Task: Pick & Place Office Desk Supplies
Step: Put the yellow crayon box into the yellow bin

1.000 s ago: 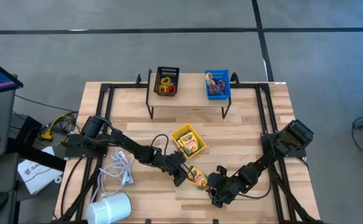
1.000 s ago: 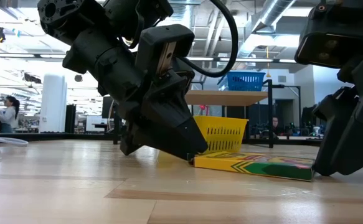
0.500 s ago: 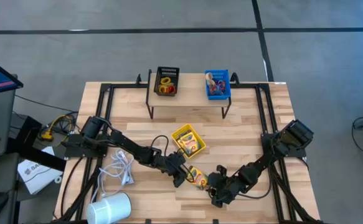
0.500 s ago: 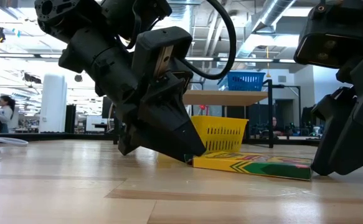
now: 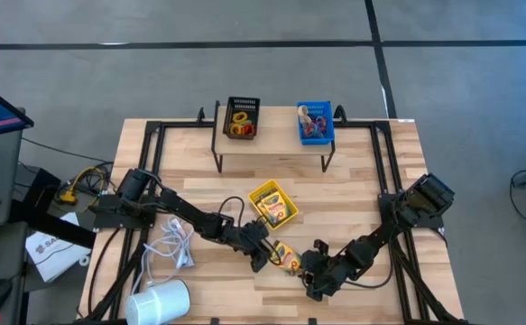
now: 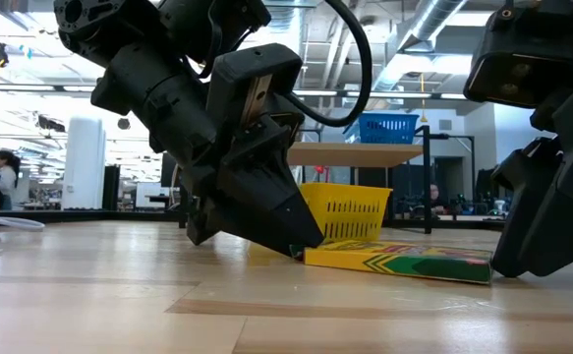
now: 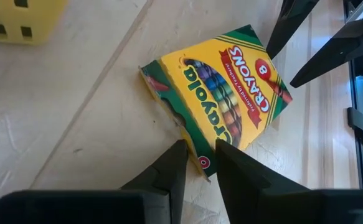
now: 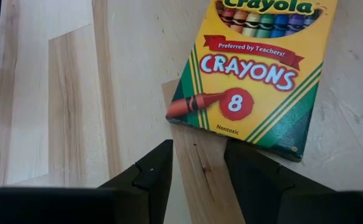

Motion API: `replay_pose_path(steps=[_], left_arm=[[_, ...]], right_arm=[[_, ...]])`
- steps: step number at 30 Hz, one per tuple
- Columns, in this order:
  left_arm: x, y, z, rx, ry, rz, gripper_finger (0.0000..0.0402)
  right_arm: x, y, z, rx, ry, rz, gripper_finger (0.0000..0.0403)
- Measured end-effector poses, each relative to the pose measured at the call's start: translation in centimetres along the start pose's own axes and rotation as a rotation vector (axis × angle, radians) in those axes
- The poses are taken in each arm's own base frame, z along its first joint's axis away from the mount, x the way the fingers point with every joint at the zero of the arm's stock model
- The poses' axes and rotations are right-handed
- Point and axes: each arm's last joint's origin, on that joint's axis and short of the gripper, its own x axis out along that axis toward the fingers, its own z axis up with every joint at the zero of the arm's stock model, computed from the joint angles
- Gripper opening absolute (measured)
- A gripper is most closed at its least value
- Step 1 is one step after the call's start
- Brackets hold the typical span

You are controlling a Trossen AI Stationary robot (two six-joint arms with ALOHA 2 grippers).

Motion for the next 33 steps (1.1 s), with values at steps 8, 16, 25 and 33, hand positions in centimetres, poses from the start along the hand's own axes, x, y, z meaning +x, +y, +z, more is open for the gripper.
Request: replay_pose_path(steps=[8,16,25,33], left_arm=[[0.0,0.0,0.0,0.006,0.0,0.004,0.0028],[0.0,0.1,0.0,0.022,-0.003,0.012,0.0003],[0.0,0.0,0.0,0.052,-0.02,-0.007,0.0002],[-1.5,-0.6,1.8,0.104,-0.097,-0.06,0.0001]], right_arm=[[0.0,0.0,0.0,0.0,0.0,0.0,0.015],[0.0,0.0,0.0,-0.006,0.001,0.001,0.015],[-0.2,0.3,-0.4,-0.032,-0.004,0.001,0.015],[-2.9,0.2,-2.0,-0.023,0.049,-0.099,0.015]])
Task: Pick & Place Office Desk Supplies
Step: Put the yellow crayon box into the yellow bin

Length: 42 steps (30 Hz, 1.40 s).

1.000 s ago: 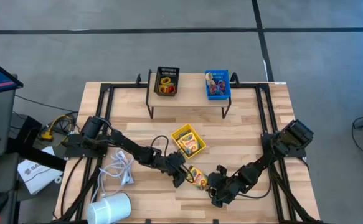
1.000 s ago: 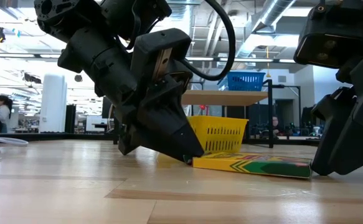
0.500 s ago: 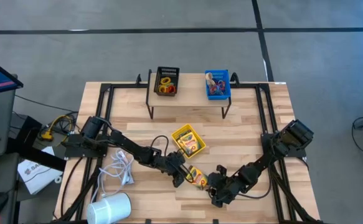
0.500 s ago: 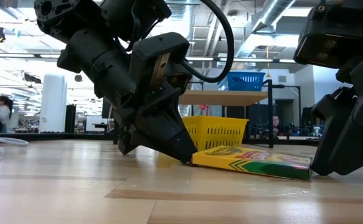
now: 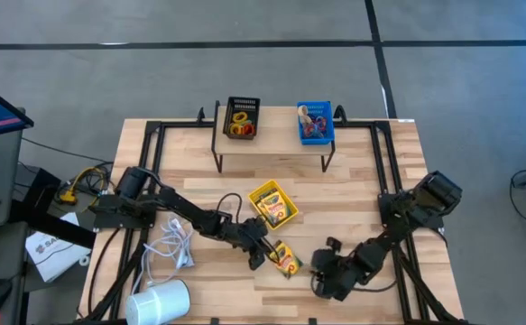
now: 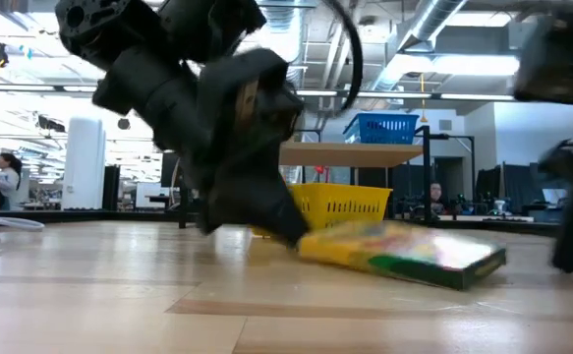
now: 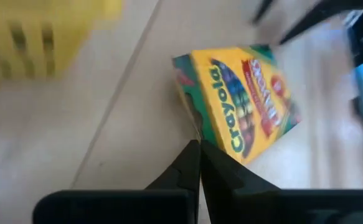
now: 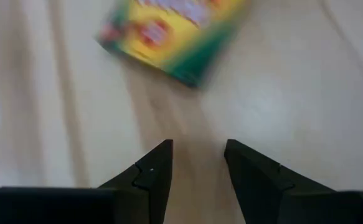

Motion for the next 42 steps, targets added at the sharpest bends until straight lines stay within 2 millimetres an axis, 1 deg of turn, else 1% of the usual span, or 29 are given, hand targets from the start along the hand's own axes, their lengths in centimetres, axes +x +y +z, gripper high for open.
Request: replay_pose_path(steps=[4,7,11,15,18,21,26,30,32,34,42], left_arm=[[-1.3,-0.8,1.9,0.028,-0.081,-0.039,0.0001],[-1.9,-0.8,2.6,0.043,-0.105,-0.038,0.0001],[-3.2,-1.1,4.2,0.055,-0.167,-0.066,0.0001],[-4.1,-0.6,5.4,0.061,-0.182,-0.067,0.0],[-5.5,0.1,6.6,0.06,-0.175,-0.04,0.0],[-6.8,0.9,7.3,0.066,-0.154,0.022,0.0],[-9.8,0.3,9.4,0.089,-0.263,-0.007,0.0],[-11.6,0.6,10.1,0.088,-0.272,0.014,0.0],[-11.9,1.3,10.1,0.059,-0.243,0.05,0.0],[-11.7,1.7,10.0,0.046,-0.225,0.072,0.0],[-10.4,1.9,9.6,0.025,-0.186,0.038,0.0]], right_arm=[[-1.9,-0.8,-0.9,0.018,0.018,-0.085,0.015],[-2.6,-1.1,-1.2,0.042,-0.003,-0.134,0.015],[-2.5,-1.2,-1.6,0.054,-0.004,-0.163,0.015],[-2.4,-1.2,-1.4,0.06,-0.022,-0.165,0.015],[-2.4,-1.2,-1.4,0.062,-0.03,-0.165,0.015],[-2.5,-1.2,-1.3,0.058,-0.037,-0.166,0.015],[-2.5,-1.2,-1.3,0.056,-0.04,-0.165,0.015],[-2.5,-1.2,-1.2,0.053,-0.044,-0.166,0.015],[-2.5,-1.1,-1.2,0.054,-0.046,-0.164,0.015],[-2.5,-1.1,-1.2,0.055,-0.049,-0.164,0.015],[-2.5,-1.1,-1.1,0.056,-0.065,-0.166,0.015]])
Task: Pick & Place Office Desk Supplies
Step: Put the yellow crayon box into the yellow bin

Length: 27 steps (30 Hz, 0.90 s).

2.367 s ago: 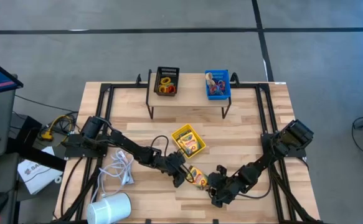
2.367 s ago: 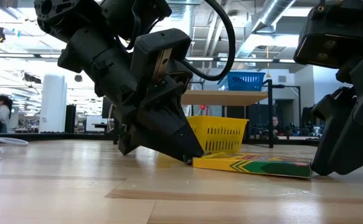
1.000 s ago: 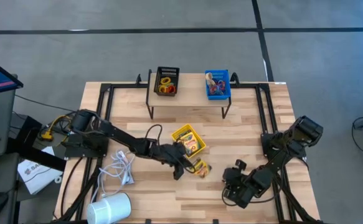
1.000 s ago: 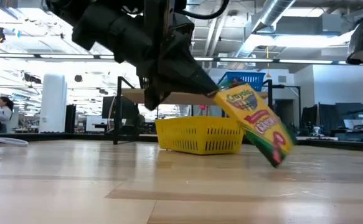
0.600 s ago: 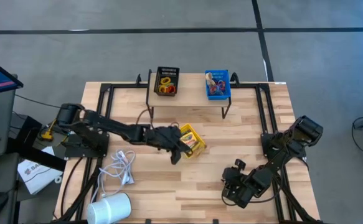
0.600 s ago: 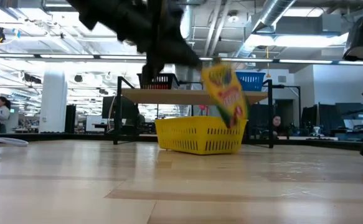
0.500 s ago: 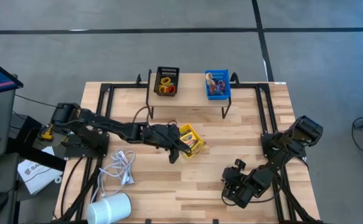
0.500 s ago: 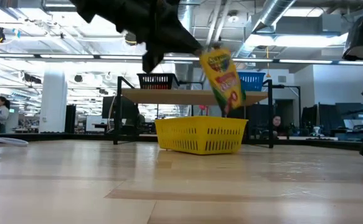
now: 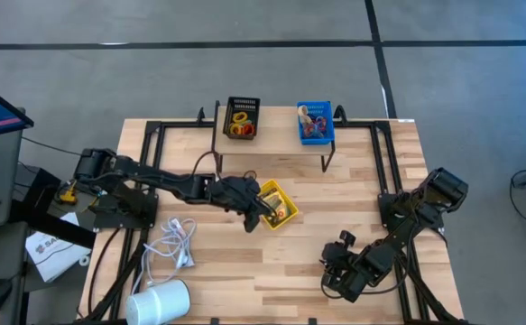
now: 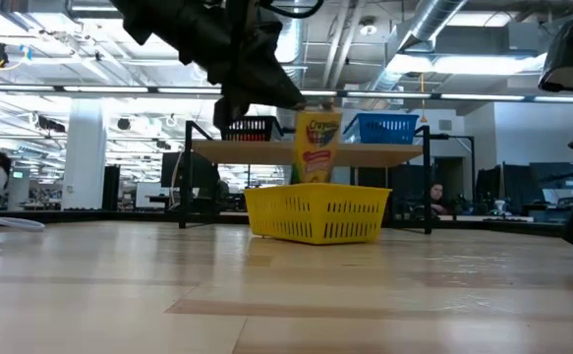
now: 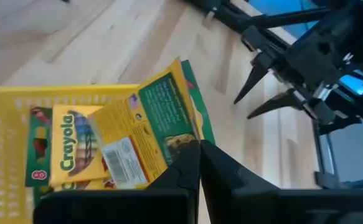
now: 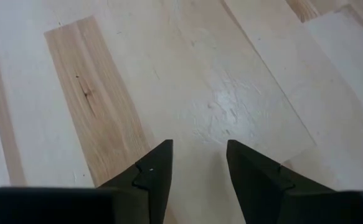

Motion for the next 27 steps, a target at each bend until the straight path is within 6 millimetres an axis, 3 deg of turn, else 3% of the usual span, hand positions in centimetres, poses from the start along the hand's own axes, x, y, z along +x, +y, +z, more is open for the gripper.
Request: replay_pose_path(steps=[14,27], left_arm=[[-0.1,-0.8,0.3,-0.001,0.001,-0.044,0.0],[0.3,1.1,0.1,-0.017,0.071,0.043,0.0001]], right_arm=[[0.0,0.0,0.0,-0.008,-0.003,-0.001,0.015],[0.0,0.0,0.1,-0.019,-0.021,-0.008,0.015]])
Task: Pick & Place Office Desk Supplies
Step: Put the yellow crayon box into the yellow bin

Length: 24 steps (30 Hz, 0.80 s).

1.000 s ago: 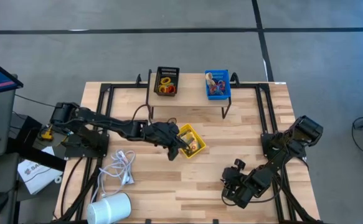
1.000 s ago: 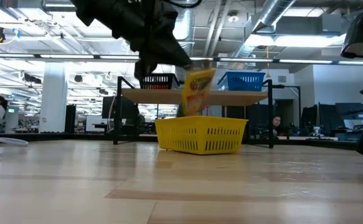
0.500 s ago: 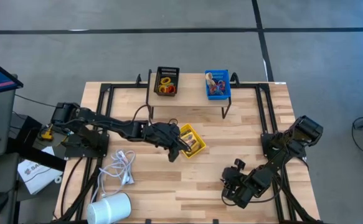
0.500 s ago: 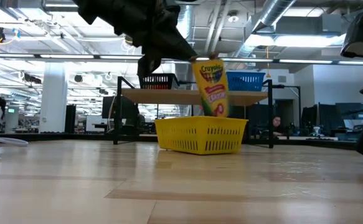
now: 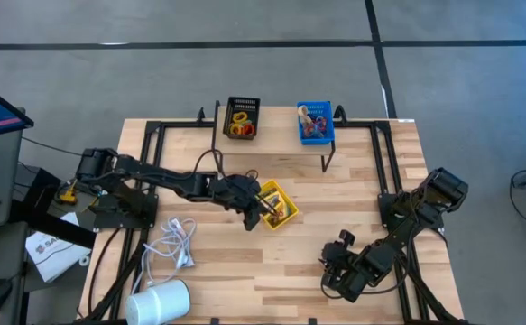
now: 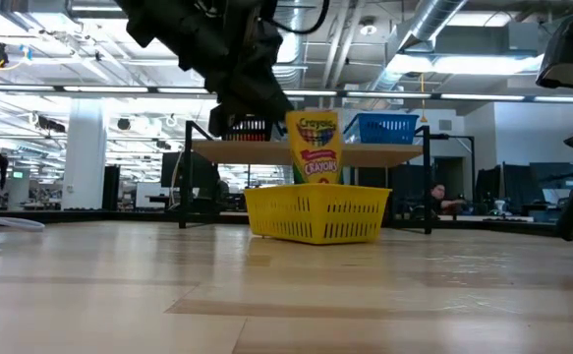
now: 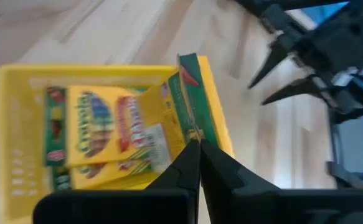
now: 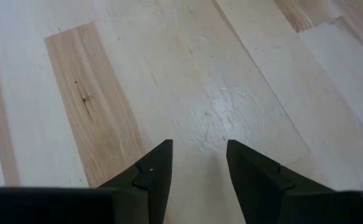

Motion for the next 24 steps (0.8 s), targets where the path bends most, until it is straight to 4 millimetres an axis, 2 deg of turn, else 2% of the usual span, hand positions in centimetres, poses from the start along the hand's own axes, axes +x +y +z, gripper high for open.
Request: replay_pose_path(steps=[13,24], left_arm=[[-0.1,3.0,0.0,0.023,0.085,0.16,0.0001],[0.3,3.4,-0.3,0.063,0.098,0.199,0.0001]], right_arm=[[0.0,0.0,0.0,-0.009,0.001,-0.003,0.015],[0.0,-0.1,0.0,-0.011,-0.004,-0.007,0.015]])
